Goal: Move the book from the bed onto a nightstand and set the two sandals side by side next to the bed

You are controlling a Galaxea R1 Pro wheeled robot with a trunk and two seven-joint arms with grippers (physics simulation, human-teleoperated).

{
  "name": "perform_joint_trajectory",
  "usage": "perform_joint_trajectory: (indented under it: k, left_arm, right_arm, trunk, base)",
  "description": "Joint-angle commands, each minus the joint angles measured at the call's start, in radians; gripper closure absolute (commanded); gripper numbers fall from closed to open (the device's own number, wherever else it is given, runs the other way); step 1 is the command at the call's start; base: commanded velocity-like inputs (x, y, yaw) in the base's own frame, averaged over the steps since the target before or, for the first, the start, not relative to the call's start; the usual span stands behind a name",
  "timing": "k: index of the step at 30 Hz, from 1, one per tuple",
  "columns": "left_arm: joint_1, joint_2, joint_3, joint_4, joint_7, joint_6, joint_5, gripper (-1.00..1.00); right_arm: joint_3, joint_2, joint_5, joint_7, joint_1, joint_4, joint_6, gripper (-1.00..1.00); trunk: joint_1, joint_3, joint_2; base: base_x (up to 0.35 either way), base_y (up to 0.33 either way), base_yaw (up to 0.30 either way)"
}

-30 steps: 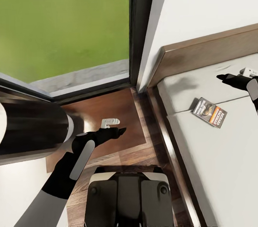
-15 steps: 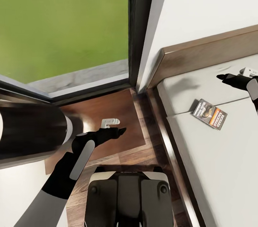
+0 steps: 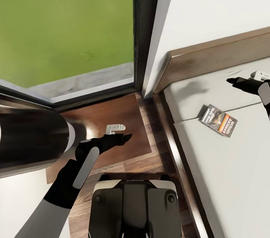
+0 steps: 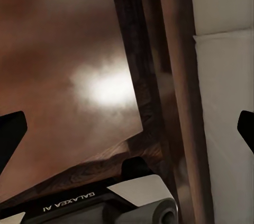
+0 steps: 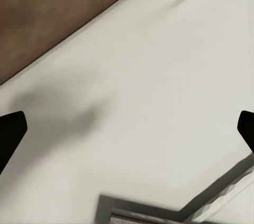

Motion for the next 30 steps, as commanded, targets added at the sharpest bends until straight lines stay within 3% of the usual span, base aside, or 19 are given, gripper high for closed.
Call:
perform_joint_trajectory:
  k: [1, 30]
  left_arm:
    - [0.000, 0.000, 0.000, -0.001, 0.009, 0.004, 0.010, -1.00]
    - [-0.001, 0.001, 0.000, -0.001, 0.006, 0.004, 0.012, -1.00]
  right_arm:
    - [-0.005, 0.000, -0.006, 0.002, 0.000, -0.001, 0.006, -1.00]
    - [-0.006, 0.000, -0.006, 0.003, 0.000, -0.068, 0.037, -1.00]
  trunk:
    - [0.001, -0.001, -0.002]
    - [0.001, -0.001, -0.002]
  base:
    - [0.005, -0.006, 0.000]
    - [0.022, 0.000, 0.000]
